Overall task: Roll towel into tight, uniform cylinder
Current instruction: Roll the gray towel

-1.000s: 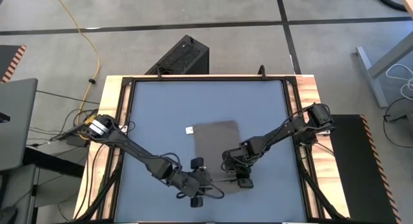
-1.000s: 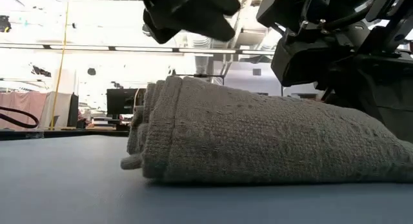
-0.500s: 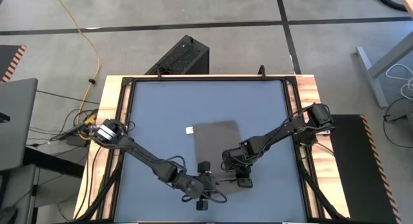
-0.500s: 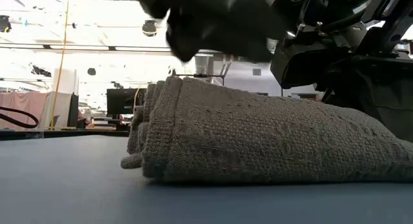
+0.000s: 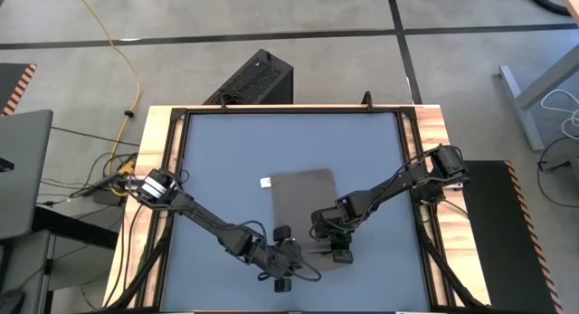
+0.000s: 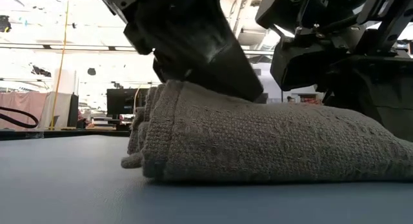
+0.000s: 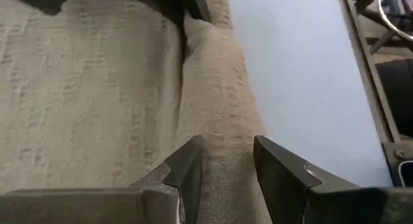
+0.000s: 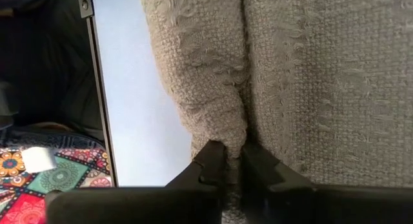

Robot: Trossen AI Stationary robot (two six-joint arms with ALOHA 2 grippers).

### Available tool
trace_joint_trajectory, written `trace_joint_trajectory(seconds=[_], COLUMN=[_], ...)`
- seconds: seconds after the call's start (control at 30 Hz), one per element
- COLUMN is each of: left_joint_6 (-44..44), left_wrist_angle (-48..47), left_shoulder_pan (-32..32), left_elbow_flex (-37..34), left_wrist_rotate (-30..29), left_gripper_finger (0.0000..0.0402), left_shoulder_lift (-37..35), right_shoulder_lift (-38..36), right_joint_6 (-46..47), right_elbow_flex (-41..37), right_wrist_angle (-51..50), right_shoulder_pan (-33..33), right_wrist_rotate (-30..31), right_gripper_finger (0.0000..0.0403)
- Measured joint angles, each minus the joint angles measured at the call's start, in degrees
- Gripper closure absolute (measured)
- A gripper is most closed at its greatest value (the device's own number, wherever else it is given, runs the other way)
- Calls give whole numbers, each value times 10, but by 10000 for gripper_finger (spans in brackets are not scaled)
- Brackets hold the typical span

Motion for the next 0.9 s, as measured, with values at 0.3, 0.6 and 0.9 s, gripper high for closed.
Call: trace_joint_trajectory(seconds=[0.3,0.6,0.9], left_joint_6=[-39,-51,-49], left_wrist_angle=[12,36,23], left_shoulder_pan=[0,-3,-3], left_elbow_flex=[-35,-44,-44], left_wrist_rotate=[-13,-10,0], left_gripper_finger=[274,274,274], left_shoulder_lift=[7,34,33], right_shoulder_lift=[0,-3,-68], right_joint_6=[2,32,-45], right_elbow_flex=[0,7,34], right_wrist_angle=[18,-4,-117], right_shoulder_pan=[0,-10,-29], right_wrist_rotate=[10,19,-2], right_gripper_finger=[321,281,205])
